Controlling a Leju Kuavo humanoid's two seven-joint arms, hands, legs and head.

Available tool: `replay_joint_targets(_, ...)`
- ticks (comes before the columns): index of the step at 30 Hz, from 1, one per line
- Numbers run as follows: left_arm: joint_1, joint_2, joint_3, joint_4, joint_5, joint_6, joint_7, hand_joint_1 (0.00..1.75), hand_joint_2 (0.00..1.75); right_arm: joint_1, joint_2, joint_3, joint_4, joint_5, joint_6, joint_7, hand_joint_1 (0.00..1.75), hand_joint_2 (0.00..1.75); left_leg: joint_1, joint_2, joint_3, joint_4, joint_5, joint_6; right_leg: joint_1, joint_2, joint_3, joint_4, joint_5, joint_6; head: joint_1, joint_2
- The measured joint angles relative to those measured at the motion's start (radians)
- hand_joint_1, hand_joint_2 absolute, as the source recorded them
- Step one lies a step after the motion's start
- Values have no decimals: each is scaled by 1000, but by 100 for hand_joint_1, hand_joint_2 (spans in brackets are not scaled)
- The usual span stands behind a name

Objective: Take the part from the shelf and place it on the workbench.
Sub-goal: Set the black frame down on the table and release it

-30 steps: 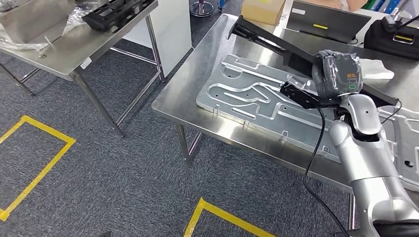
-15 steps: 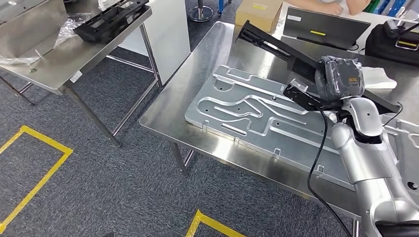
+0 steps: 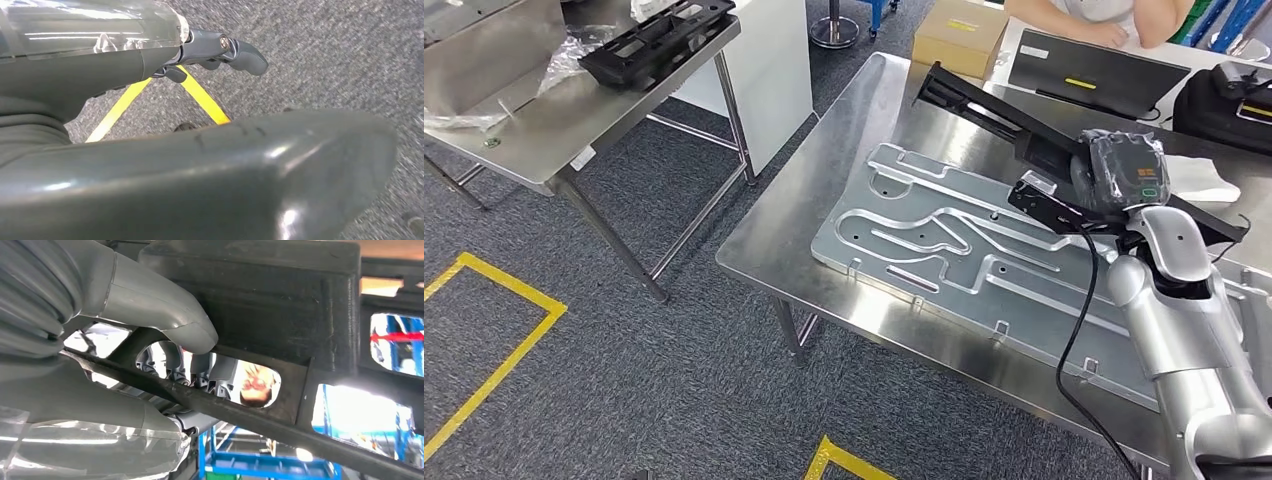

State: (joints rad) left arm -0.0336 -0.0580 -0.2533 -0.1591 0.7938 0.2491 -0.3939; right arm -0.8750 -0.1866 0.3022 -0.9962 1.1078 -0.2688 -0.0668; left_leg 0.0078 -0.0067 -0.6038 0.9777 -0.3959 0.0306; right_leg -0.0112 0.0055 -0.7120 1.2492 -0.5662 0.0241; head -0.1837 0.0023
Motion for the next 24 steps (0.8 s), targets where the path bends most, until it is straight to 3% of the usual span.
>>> replay_joint_targets(1,1,0,0,0,-1,-6,-3,0,0,4,-6,0,0,-1,8,1,0,175,1,-1,0,2,-3,-1,-4,0,-24,38,-4,4,0,0)
replay_joint_targets(2,1,0,0,0,-2,-14,-6,0,0,7,-10,-1,0,-1,16,1,0,175,2,-1,1,7,-7,-3,-8,-1,-30,37,13,8,0,0)
replay_joint_targets(3,1,0,0,0,-2,-22,-10,0,0,8,-13,-1,0,-2,24,2,0,175,3,-1,2,13,-12,-7,-12,-1,-14,-4,47,12,0,0)
replay_joint_targets(4,1,0,0,0,-2,-28,-14,0,0,8,-18,-3,0,-3,31,2,0,175,5,-1,2,21,-19,-12,-17,-3,15,-71,87,16,0,0)
replay_joint_targets(6,0,1,0,0,-2,-33,-21,0,0,8,-26,-6,-1,-5,44,2,0,175,4,-2,-1,39,-33,-23,-18,-3,67,-181,130,16,0,0)
replay_joint_targets(7,-1,2,0,0,-2,-36,-25,0,0,10,-31,-7,-1,-6,50,2,0,175,2,-3,-3,45,-37,-28,-17,-2,77,-205,133,12,0,0)
replay_joint_targets(11,1,5,-1,0,-5,-53,-30,0,0,24,-56,-13,-12,-24,66,6,0,175,3,-2,-9,64,-55,-45,-15,-1,82,-210,129,-15,-1,0)
replay_joint_targets(13,2,7,-4,0,-6,-61,-30,0,0,28,-73,-18,-28,-37,69,6,0,175,5,1,-43,148,-105,-51,-16,-2,86,-213,128,-27,-1,0)
replay_joint_targets(15,1,8,-6,0,-7,-66,-29,0,0,40,-88,-25,-40,-47,73,6,0,175,5,2,-106,287,-164,-53,-13,-4,88,-213,126,-31,-1,0)
replay_joint_targets(16,2,8,-7,0,-7,-67,-29,0,0,47,-94,-29,-46,-51,75,5,0,175,5,2,-131,338,-178,-52,-10,-4,90,-213,125,-33,-1,0)
replay_joint_targets(17,2,8,-7,0,-7,-68,-28,0,0,54,-100,-33,-52,-54,76,5,0,175,4,2,-137,347,-169,-50,-8,-3,91,-212,124,-34,-1,0)
replay_joint_targets(18,3,9,-7,0,-7,-68,-28,0,0,58,-105,-35,-58,-56,78,4,0,175,4,2,-124,316,-143,-45,-6,-2,94,-212,123,-34,-1,0)
replay_joint_targets(20,2,13,-8,0,-6,-69,-28,0,0,62,-112,-40,-70,-58,80,3,0,175,0,2,-59,177,-73,-29,-2,1,99,-212,121,-33,-1,0)
replay_joint_targets(21,2,14,-8,0,-6,-69,-28,0,0,62,-115,-41,-74,-58,80,3,0,175,-3,2,-29,114,-52,-22,0,2,99,-212,120,-31,-1,0)
replay_joint_targets(22,1,16,-8,0,-6,-69,-28,0,0,63,-118,-43,-78,-59,82,3,0,175,-6,2,-11,75,-43,-18,0,2,99,-212,121,-27,-1,0)
replay_joint_targets(24,0,17,-8,0,-6,-69,-28,0,0,66,-123,-45,-84,-61,85,3,0,175,-10,1,-4,54,-43,-15,0,2,97,-214,124,-16,0,0)
